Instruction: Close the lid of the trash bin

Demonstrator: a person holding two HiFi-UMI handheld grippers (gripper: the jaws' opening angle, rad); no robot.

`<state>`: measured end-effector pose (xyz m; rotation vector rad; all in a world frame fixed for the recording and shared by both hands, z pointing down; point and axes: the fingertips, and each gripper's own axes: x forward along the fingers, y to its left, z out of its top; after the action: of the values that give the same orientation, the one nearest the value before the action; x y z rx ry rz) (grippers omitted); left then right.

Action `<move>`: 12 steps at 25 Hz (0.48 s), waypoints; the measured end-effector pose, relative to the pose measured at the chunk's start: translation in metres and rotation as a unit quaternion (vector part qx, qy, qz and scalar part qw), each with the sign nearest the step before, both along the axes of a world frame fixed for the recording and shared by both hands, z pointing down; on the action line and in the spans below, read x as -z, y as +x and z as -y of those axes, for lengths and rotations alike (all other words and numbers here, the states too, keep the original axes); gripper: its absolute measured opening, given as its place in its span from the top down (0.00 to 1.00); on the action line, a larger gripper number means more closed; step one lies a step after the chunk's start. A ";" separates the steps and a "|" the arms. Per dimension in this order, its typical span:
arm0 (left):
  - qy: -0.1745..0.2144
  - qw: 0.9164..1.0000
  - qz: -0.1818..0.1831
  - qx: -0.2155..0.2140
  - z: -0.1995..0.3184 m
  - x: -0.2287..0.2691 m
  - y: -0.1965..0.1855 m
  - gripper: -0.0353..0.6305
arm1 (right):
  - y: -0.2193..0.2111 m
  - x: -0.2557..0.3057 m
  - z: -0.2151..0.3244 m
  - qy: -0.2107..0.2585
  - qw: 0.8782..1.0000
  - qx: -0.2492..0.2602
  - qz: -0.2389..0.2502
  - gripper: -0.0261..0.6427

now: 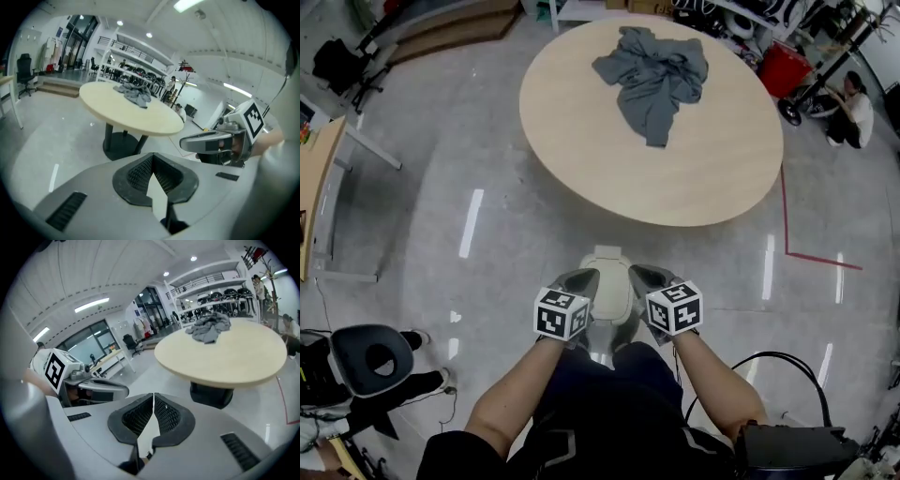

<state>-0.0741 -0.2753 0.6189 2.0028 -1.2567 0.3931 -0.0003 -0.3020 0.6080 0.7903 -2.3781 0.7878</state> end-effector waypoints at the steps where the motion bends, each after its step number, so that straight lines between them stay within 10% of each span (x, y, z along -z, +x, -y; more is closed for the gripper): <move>1: 0.018 1.000 0.001 0.002 0.007 0.021 -0.003 0.95 | 0.001 0.021 0.008 0.015 1.000 -0.005 0.009 0.94; 12: 0.209 0.977 -0.025 0.034 0.032 0.231 -0.030 0.95 | 0.026 0.202 0.043 0.140 0.984 -0.051 0.101 0.94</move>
<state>-0.1040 -0.3070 0.3878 2.2911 -1.4634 0.0419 0.0258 -0.3454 0.4062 0.9933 -2.6881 0.6047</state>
